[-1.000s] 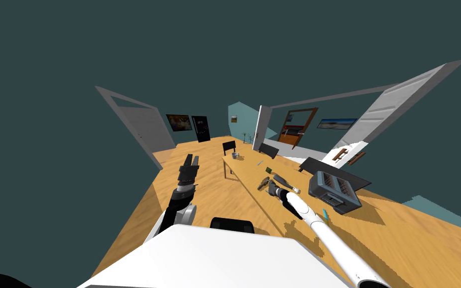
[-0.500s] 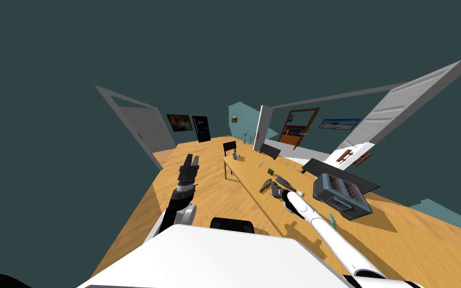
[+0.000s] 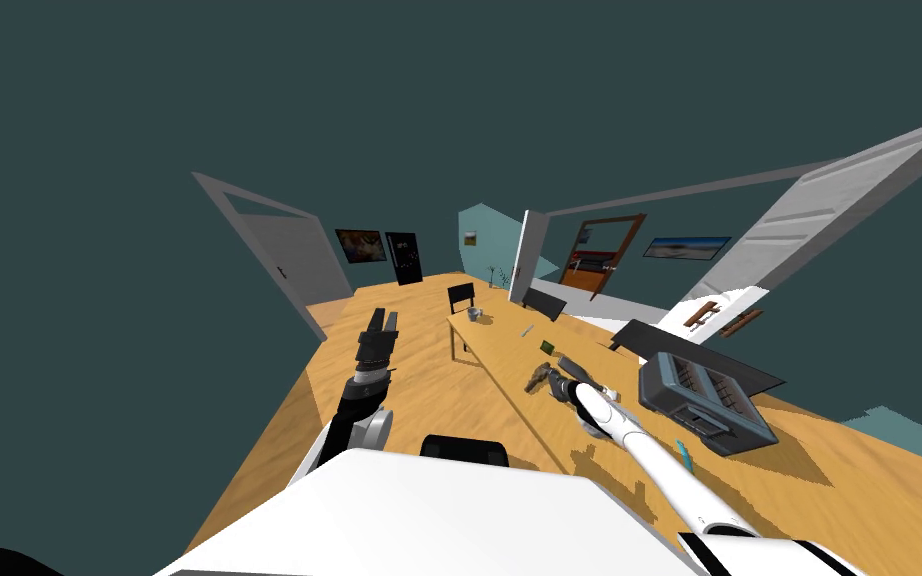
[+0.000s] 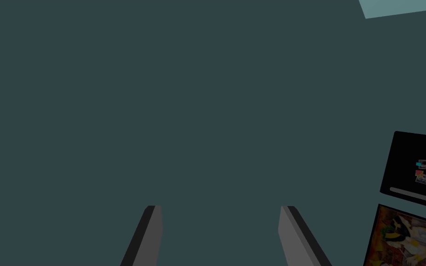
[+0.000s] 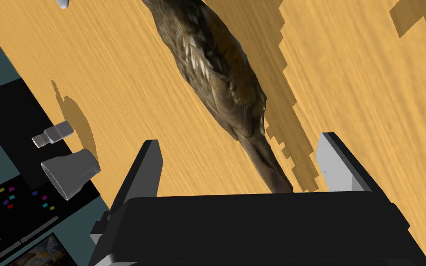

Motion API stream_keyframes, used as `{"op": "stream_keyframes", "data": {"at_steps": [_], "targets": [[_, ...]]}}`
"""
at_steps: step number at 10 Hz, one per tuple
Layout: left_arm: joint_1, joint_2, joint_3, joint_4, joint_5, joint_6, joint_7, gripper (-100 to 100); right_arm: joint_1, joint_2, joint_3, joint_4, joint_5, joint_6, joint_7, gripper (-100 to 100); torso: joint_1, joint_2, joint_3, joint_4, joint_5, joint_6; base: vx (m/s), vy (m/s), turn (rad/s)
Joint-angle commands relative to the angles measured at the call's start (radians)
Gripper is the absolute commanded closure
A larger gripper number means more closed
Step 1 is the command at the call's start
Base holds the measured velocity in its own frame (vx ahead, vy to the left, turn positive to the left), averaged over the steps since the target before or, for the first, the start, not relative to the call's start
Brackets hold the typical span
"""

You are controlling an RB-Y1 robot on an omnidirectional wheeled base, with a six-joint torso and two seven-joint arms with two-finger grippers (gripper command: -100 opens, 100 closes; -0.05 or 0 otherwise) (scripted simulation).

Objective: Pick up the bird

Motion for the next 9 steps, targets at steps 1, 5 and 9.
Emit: {"op": "stream_keyframes", "data": {"at_steps": [1,5,9], "targets": [[0.000,0.000,0.000,0.000,0.000,0.000,0.000,0,-0.013,-0.003,0.005,0.031,0.047,-0.006,0.018,-100,0.000,0.000,0.000,0.000,0.000,0.000,0.056,0.042,0.016],[0.000,0.000,0.000,0.000,0.000,0.000,0.000,0,-0.036,-0.004,0.018,0.091,0.121,-0.020,0.052,-100,-0.001,0.000,0.000,0.000,0.000,0.000,0.065,0.038,0.020],[0.000,0.000,0.000,0.000,0.000,0.000,0.000,0,-0.039,0.000,0.023,0.102,0.145,-0.030,0.052,0,-0.001,0.001,0.001,0.000,0.000,0.000,0.049,0.028,0.016]]}}
